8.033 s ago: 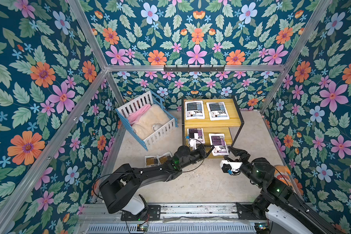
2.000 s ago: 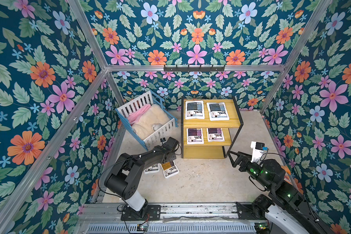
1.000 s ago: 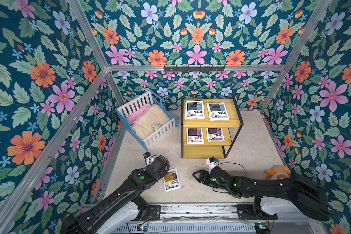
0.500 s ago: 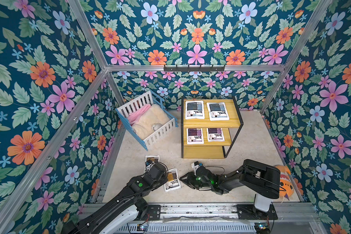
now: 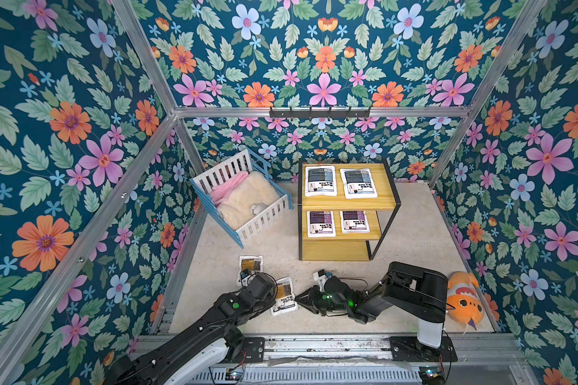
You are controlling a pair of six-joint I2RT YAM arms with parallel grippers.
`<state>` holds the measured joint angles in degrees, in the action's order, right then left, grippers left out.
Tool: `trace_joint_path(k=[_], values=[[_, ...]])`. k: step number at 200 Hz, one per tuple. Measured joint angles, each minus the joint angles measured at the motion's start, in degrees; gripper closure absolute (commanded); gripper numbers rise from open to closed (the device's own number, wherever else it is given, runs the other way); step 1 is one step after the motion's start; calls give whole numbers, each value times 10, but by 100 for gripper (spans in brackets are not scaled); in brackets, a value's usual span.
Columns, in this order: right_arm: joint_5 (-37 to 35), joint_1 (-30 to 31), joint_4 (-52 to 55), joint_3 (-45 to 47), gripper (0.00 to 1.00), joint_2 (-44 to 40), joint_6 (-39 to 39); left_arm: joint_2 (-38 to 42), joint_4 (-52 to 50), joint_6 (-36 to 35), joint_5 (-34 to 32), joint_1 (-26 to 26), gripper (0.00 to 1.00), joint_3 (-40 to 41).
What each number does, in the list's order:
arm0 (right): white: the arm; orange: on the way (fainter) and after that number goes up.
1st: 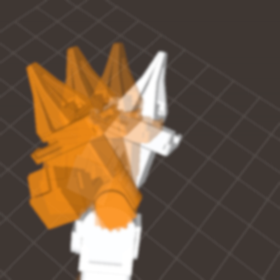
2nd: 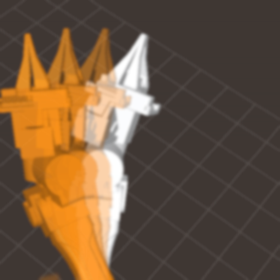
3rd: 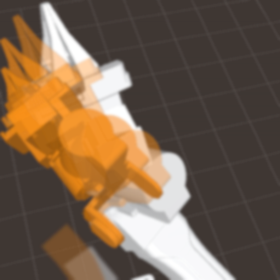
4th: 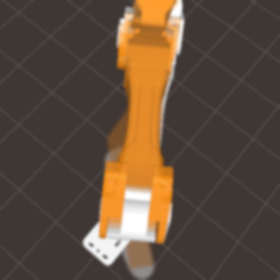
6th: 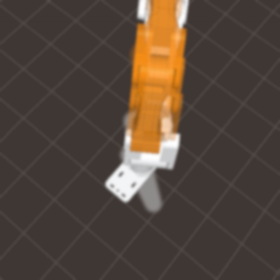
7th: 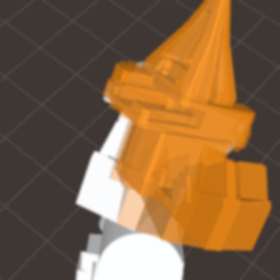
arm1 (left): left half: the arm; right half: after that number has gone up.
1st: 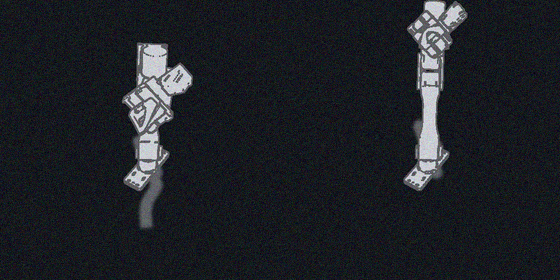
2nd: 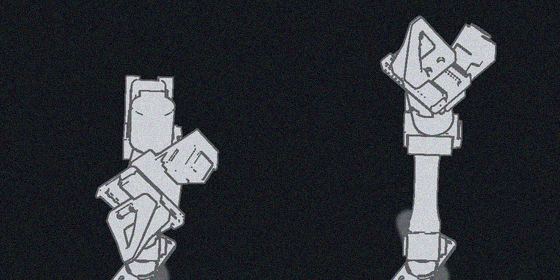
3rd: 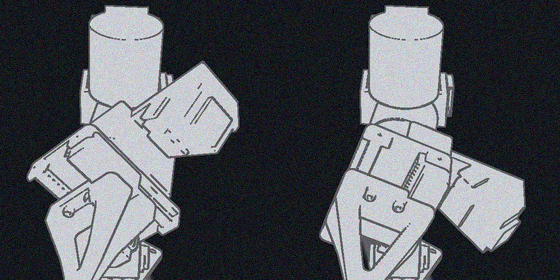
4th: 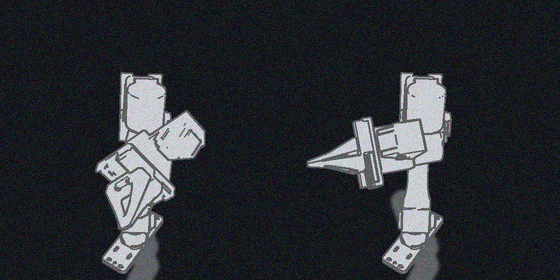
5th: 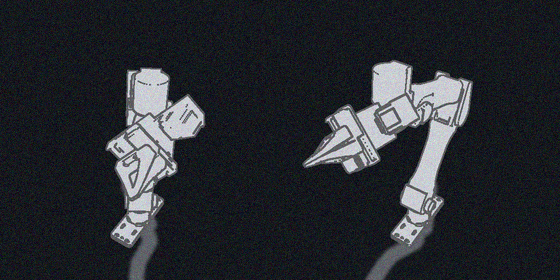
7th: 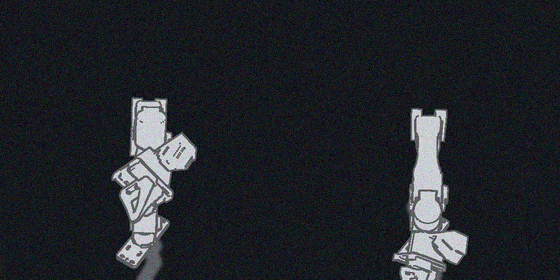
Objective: Place the bagged coffee beans on the shelf by color
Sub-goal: Pick up the bagged coffee beans at the center of the board.
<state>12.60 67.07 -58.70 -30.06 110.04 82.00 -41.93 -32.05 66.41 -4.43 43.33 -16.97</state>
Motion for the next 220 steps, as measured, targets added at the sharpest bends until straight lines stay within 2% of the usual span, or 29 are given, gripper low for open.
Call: trace_joint_path(k=[47,93,149,167,183,194,220], values=[[8,0,-24,3,78,10,9,17,19,12,0,0,78,25],[8,1,-28,4,84,14,19,27,30,23,2,0,78,34],[8,3,-62,1,85,30,30,28,46,26,1,0,79,40],[8,3,-61,-2,90,31,34,29,48,26,1,0,79,41],[5,4,-62,-2,100,28,33,31,48,26,1,1,79,41],[0,4,-60,3,100,21,36,35,44,26,3,1,78,41],[-25,5,-37,41,100,-26,34,66,19,26,14,2,66,10]])
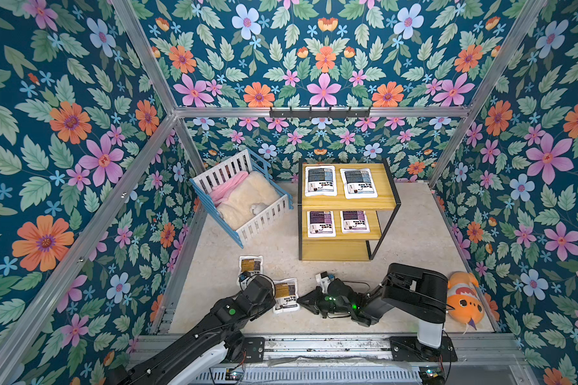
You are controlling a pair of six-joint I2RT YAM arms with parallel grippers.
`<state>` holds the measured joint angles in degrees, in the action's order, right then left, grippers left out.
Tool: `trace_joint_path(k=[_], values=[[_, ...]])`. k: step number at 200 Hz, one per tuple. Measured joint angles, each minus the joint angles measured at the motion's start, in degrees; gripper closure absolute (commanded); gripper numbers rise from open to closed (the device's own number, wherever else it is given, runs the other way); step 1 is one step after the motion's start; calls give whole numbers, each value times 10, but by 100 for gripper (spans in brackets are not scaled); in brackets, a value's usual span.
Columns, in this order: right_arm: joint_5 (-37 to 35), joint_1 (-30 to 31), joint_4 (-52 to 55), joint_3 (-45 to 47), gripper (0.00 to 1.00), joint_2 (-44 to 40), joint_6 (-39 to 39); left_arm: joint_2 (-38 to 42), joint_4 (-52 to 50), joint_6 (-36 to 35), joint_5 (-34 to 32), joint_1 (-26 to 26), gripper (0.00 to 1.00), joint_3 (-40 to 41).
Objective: Place the bagged coffee beans on the shelf by color
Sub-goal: Pick up the bagged coffee beans at the center of the board, then place the bagged coffee beans on the shelf.
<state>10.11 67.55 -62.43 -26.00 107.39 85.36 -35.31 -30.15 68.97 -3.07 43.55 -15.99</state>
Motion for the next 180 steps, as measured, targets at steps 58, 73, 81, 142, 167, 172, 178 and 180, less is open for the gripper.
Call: trace_joint_path(k=[58,73,81,142,167,172,178,180], values=[[-59,-29,83,127,100,-243,-61,149,-15,-46,-17,-2,60,-59],[-68,-44,126,137,100,-299,-92,169,-13,-55,-16,-2,60,-51],[-75,-53,154,136,100,-327,-114,173,-11,-61,-16,-2,60,-46],[-81,-212,268,101,100,-401,-276,142,52,-92,16,-2,62,-22],[-69,-223,279,59,100,-358,-327,132,66,-105,17,-2,62,-25],[-69,-223,278,55,100,-350,-334,132,68,-105,17,-2,62,-25],[-71,-223,274,54,100,-342,-343,131,70,-106,17,-2,62,-25],[-71,-223,273,55,100,-340,-344,131,71,-106,17,-2,62,-25]])
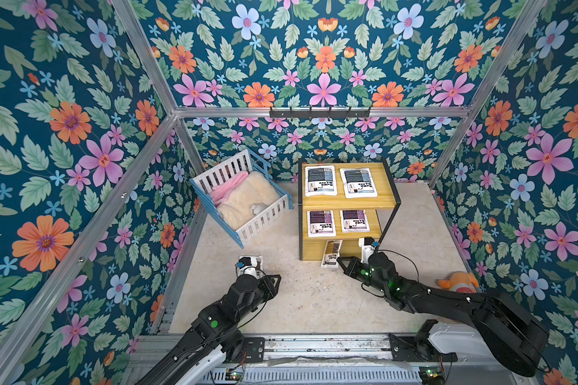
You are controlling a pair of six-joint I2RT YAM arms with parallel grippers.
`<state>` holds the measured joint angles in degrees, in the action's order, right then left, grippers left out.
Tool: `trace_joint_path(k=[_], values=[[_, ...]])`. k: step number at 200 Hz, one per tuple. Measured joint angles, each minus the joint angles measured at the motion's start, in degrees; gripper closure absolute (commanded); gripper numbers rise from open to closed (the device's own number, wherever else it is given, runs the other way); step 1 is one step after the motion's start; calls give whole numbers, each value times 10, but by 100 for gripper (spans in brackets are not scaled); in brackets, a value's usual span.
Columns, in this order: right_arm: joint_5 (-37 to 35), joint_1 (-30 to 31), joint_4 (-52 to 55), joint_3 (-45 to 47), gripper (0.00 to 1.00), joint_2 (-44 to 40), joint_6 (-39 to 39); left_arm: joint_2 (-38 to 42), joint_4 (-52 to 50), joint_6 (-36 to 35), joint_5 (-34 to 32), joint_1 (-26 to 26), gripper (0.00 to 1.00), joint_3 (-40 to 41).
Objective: Place the bagged coffee beans on the shelf by color
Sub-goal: Place the bagged coffee beans on the shelf.
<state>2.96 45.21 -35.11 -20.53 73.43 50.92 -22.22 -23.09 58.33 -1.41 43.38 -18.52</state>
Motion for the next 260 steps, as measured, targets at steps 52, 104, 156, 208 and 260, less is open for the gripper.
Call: trace_joint_path(k=[52,104,156,208,260], values=[[-41,2,-100,26,100,64,-28,-1,8,-2,0,0,63,6],[-116,25,-227,40,100,152,-25,-8,16,-2,2,0,63,9],[-93,27,-357,2,100,288,18,-22,17,-4,7,0,63,4],[-47,4,-409,-47,100,363,51,-30,13,-17,8,0,63,-6],[-2,-25,-401,-97,100,396,64,-21,-1,-23,3,0,64,-12]])
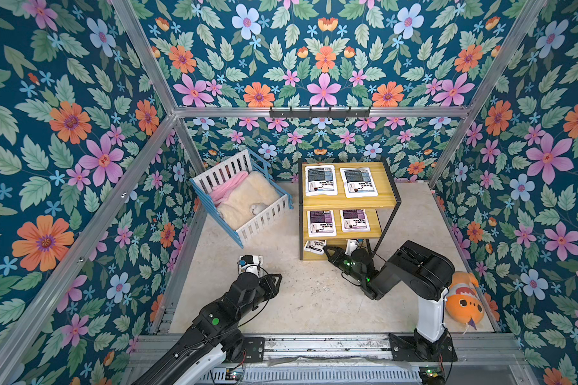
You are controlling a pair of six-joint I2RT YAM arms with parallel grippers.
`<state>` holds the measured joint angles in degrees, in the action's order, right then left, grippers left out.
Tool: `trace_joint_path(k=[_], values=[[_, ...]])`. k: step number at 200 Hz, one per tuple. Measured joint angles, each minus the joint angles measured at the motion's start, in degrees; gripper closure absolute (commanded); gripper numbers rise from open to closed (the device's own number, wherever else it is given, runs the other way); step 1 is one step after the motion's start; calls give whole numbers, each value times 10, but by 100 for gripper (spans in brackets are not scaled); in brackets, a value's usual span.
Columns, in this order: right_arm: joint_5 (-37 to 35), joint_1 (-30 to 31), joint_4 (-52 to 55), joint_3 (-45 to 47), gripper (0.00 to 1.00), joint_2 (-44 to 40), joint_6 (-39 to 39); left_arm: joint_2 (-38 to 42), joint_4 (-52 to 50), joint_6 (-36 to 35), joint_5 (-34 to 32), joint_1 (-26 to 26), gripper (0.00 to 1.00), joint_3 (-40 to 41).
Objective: Place the bagged coffee beans on the shelf by color
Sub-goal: Place the bagged coffee beans on the shelf.
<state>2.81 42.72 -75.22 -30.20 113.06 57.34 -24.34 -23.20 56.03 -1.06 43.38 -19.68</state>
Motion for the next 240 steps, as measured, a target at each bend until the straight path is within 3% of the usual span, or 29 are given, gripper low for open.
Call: trace_joint_path(k=[45,60,183,206,240], values=[[17,-17,44,-28,95,7,2,3,-10,-4,-6,0,63,-1],[27,-21,58,-33,100,8,1,3,-11,-4,-6,0,63,-3],[100,-46,194,-63,100,-18,-58,12,-24,-6,-17,0,63,-6],[102,-47,219,-74,70,-21,-67,12,-26,-6,-17,0,63,-6],[89,-47,242,-73,58,-45,-80,11,-25,-6,-19,0,63,-6]])
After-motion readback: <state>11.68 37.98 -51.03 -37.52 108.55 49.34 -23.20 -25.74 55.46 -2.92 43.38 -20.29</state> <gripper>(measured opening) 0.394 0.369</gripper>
